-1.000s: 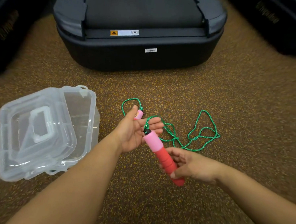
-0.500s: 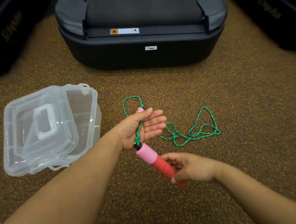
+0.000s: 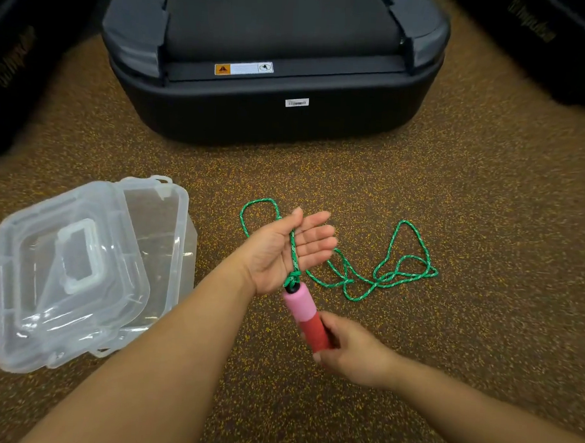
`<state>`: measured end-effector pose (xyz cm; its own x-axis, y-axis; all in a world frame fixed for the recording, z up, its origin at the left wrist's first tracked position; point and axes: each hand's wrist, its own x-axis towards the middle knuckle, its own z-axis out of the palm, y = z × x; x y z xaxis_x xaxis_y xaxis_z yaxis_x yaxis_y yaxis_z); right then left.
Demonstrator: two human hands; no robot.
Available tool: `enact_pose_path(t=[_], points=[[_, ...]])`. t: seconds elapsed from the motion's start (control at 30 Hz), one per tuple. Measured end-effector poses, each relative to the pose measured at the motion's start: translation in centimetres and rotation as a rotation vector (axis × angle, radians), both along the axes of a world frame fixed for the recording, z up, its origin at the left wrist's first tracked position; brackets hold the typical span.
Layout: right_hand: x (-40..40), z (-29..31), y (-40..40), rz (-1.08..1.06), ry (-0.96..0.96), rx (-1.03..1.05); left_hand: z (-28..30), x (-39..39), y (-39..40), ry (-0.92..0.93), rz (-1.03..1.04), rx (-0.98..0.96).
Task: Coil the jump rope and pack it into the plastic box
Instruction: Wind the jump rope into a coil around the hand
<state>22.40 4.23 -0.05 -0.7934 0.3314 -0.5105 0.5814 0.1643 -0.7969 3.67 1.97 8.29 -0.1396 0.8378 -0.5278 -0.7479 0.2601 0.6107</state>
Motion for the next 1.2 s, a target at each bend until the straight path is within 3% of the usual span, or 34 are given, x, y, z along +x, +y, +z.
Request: enact_pose_path(t=[0.23, 0.37, 0.57, 0.8, 0.9, 1.0, 1.2], points=[[-0.7, -0.3, 0.8, -0.064, 0.071, 0.112, -0.4, -0.6, 0.8, -0.055, -0.047, 0.034], [-0.9, 0.4, 2.6, 0.159, 0.056, 0.225, -0.6, -1.2, 0.7, -0.065, -0.136, 0.049], [-2.4, 2.3, 8.2, -0.204, 0.262, 0.341, -0.4, -2.0, -0.2, -0.051, -0.363, 0.046], [-5.4, 4.5, 7.8, 0.007, 0.349, 0.269, 0.2, -1.7, -0.1, -0.067, -0.486, 0.074], [-5.4, 3.7, 7.1, -0.077, 0.312, 0.203, 0.3, -1.9, 0.5, -0.077, -0.337, 0.111], [-4.8, 2.5, 6.5, -0.15, 0.259, 0.277, 0.1, -2.5, 0.9, -0.027, -0.122, 0.118], [-3.3, 3.5, 5.0, -0.101, 0.209, 0.353, -0.3, -3.3, 1.0, 0.039, 0.194, 0.049]])
